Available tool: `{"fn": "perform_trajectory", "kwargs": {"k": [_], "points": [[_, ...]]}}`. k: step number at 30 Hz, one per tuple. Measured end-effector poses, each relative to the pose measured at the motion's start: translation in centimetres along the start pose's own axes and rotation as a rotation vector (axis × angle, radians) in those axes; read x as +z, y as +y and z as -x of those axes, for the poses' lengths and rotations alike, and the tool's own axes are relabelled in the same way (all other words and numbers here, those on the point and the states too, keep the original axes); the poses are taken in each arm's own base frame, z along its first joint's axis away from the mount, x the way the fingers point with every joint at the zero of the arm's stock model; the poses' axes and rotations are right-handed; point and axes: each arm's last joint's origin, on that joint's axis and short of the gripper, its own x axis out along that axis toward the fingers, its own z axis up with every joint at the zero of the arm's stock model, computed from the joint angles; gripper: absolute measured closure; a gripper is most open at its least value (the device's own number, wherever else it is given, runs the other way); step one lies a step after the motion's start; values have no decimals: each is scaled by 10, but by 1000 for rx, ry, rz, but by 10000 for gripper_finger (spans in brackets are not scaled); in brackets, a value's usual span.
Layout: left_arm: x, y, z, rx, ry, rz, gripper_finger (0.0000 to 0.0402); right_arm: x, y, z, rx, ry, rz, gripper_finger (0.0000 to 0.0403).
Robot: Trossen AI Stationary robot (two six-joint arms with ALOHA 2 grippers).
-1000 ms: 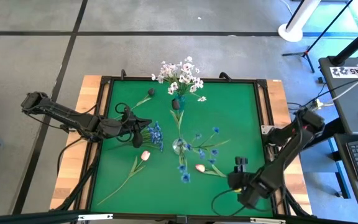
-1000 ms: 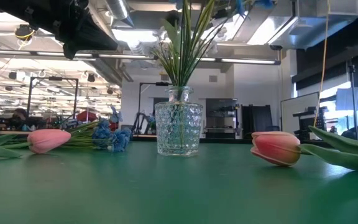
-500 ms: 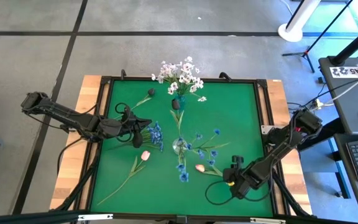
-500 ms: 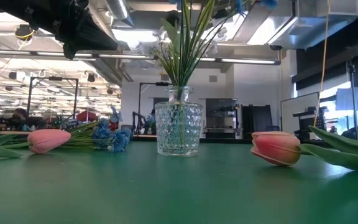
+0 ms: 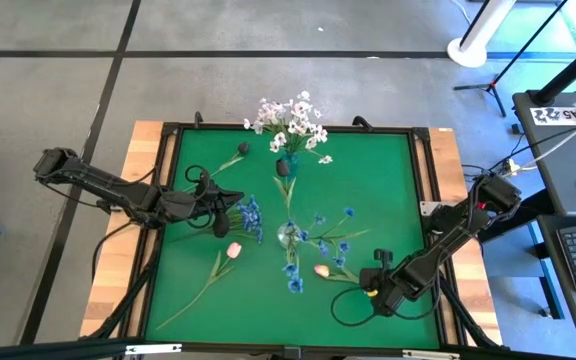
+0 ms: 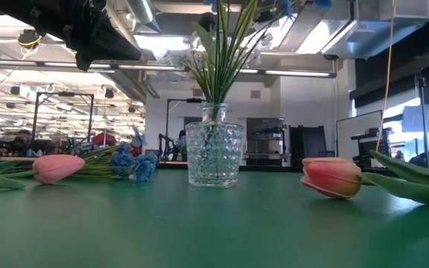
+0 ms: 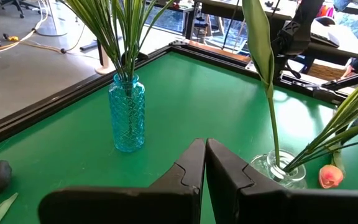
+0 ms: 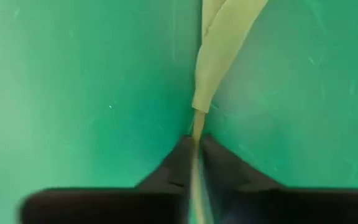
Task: Sort flowers into vase by color
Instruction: Put the right pink tulip into the blue vase
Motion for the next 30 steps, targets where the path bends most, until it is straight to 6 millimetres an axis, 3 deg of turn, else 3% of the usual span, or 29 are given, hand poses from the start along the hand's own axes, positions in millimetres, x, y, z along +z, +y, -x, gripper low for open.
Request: {"fn": "perform_trajectory", "kwargs": {"k": [4, 9, 15, 19, 25, 30], "points": [[0, 0, 0, 0, 0, 0, 390, 0, 0, 3, -17, 3, 6, 388], [0, 0, 0, 0, 0, 0, 390, 0, -7, 27, -74, -34, 47, 398], [0, 0, 0, -1, 0, -1, 390, -7, -7, 81, -6, -282, 75, 401], [0, 0, 0, -1, 0, 0, 390, -11, -11, 130, 58, -535, 58, 401], [0, 0, 0, -1, -2, 1, 390, -17, -15, 192, 76, -922, 170, 402], [0, 0, 0, -2, -2, 1, 390, -7, -17, 231, 45, -1194, 307, 402]]}}
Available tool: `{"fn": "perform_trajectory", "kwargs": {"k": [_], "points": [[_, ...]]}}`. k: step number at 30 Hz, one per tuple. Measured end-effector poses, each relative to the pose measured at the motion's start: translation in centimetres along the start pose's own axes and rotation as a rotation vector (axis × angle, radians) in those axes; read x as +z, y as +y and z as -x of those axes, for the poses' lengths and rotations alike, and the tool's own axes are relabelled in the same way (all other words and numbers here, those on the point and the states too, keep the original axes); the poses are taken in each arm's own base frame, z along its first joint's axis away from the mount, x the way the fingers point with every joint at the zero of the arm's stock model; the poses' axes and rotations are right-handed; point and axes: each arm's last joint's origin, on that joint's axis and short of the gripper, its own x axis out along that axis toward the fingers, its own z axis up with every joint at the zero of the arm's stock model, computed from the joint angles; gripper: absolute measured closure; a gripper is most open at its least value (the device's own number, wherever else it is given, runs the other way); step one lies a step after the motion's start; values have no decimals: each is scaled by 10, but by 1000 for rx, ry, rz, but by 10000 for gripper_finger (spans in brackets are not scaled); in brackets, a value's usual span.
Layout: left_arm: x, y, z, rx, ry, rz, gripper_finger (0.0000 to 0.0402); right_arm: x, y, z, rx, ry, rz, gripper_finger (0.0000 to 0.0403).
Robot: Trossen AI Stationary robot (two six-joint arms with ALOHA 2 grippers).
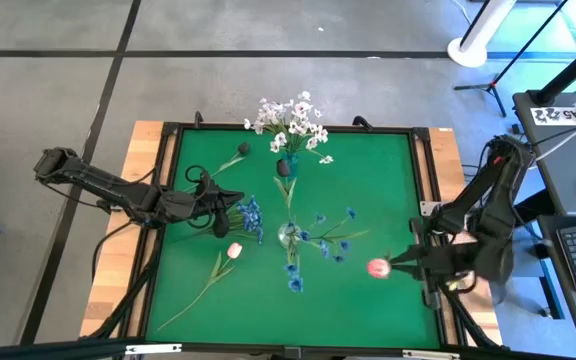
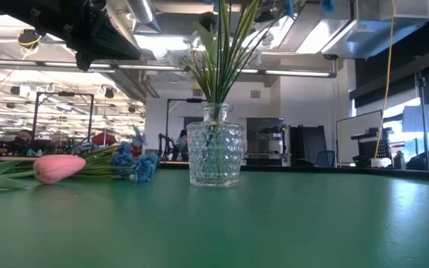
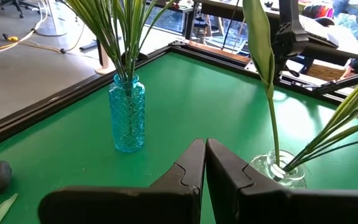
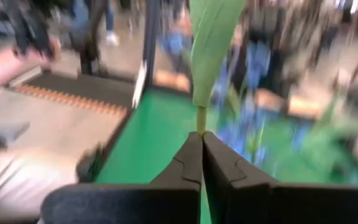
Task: Sort flowers into vase by color
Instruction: Put the right pink tulip into the blue vase
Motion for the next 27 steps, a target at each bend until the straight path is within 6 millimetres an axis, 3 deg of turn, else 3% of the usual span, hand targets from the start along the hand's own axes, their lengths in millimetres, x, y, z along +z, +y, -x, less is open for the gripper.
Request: {"fn": "perform_trajectory", "kwargs": {"k": [5, 10, 15, 21, 27], "points": [[0, 0, 0, 0, 0, 0, 390, 31, -19, -6, 5, -219, 142, 403], [0, 0, 0, -1, -2, 1, 390, 45, -54, -20, -136, -315, 257, 403], [1, 0, 0, -3, -6, 5, 390, 51, -105, -39, -307, -375, 315, 403], [1, 0, 0, -3, -6, 2, 390, 50, -178, -40, -558, -379, 337, 403], [8, -3, 0, -25, -71, 1, 390, 31, -248, -36, -514, -373, 241, 403]]}}
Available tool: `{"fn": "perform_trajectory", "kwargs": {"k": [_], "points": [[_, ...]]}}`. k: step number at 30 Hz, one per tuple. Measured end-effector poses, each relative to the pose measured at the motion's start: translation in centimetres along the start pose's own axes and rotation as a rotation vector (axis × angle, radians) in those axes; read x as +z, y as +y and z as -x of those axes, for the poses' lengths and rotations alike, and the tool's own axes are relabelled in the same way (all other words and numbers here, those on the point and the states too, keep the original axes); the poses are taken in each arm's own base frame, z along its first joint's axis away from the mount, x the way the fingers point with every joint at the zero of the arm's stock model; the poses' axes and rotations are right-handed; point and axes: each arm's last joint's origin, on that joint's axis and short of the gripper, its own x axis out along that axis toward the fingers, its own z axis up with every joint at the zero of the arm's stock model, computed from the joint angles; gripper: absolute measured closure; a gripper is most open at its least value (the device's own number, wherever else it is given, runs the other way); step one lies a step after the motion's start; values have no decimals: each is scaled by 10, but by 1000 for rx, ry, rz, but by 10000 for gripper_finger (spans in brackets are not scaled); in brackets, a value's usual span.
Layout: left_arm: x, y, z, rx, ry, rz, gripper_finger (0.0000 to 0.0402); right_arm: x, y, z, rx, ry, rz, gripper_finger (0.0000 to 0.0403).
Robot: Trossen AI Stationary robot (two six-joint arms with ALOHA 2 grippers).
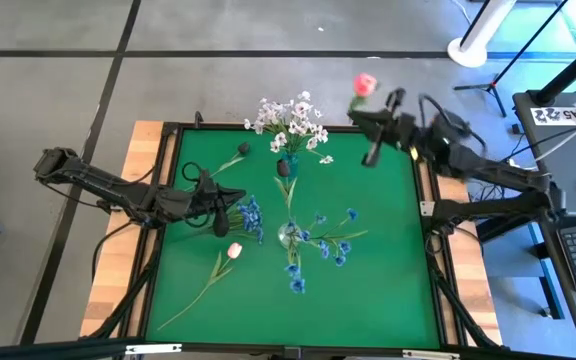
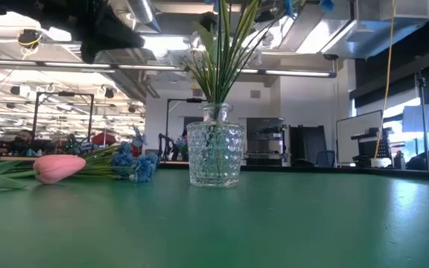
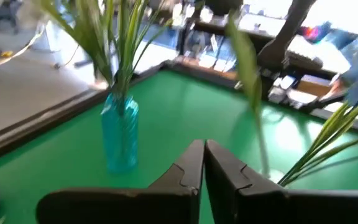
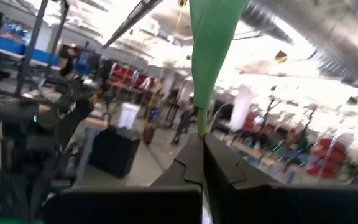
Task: Sort flowers into vase by color
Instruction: Put the right pink tulip into the blue vase
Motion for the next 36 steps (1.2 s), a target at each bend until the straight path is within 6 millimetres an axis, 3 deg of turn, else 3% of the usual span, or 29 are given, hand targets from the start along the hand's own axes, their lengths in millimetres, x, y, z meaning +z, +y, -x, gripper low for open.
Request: {"fn": "perform_trajectory", "kwargs": {"k": [8, 18, 24, 27, 31, 36], "points": [[12, -1, -1, -14, -97, -62, 390, -62, -45, -22, 127, 125, -93, 403], [14, 29, -30, -66, -34, -89, 390, -125, -66, -35, 260, 259, -180, 403], [11, 50, -51, -84, 9, -71, 390, -137, -64, -39, 345, 214, -206, 403], [9, 56, -60, -86, 23, -65, 390, -140, -62, -33, 328, 135, -203, 403], [5, 60, -66, -78, 47, -66, 390, -152, -64, -4, 261, 35, -239, 403], [1, 66, -73, -70, 63, -75, 390, -171, -44, 25, 240, -50, -292, 403]]}}
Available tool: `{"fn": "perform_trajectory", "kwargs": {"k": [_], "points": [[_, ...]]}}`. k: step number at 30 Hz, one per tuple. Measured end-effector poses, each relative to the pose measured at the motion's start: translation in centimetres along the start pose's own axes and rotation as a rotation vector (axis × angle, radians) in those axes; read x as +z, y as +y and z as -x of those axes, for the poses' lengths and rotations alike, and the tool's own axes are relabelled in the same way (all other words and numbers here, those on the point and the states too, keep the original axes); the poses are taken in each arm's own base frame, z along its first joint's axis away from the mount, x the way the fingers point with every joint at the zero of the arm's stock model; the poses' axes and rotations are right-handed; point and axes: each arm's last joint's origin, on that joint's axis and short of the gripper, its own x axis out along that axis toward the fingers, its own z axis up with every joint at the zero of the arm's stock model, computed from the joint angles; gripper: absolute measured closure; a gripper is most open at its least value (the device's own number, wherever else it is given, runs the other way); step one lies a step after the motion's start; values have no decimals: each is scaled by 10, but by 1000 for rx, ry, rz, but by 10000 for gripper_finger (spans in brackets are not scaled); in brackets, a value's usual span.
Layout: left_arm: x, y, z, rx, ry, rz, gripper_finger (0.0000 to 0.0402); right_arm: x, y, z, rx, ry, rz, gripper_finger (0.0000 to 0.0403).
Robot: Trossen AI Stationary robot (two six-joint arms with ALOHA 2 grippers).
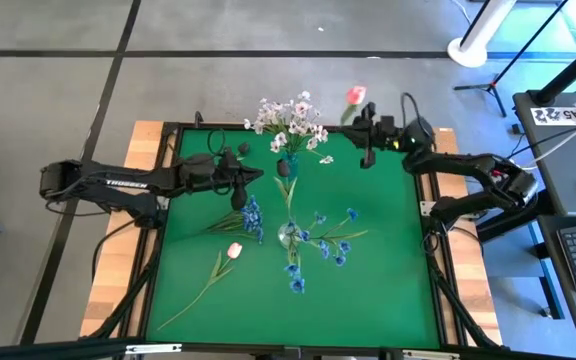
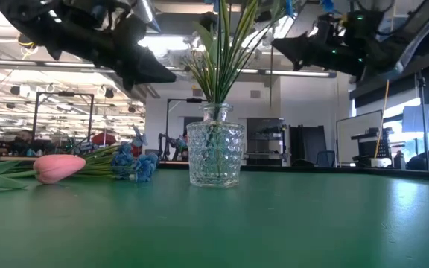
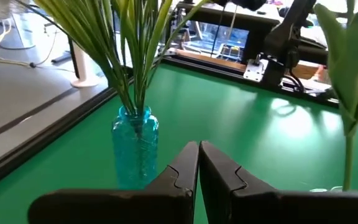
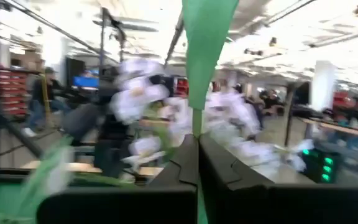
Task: Sort flowers into vase by color
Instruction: Put the right pink tulip into the blue vase
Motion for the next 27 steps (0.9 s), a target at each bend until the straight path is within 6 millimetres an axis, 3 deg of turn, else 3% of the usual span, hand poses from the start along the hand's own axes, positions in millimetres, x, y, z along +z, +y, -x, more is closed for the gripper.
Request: {"fn": "perform_trajectory", "kwargs": {"k": [7, 13, 22, 27], "points": [[-11, 16, -23, -28, 6, 7, 390, -14, 24, -14, 40, -53, -6, 403], [-26, 29, -41, 17, 36, 26, 390, -26, 24, -37, 64, -76, -14, 403], [-30, 33, -44, 29, 43, 30, 390, -49, 21, -73, 120, -106, -49, 403], [-30, 33, -44, 33, 51, 29, 390, -48, 20, -85, 160, -148, -56, 403]]}}
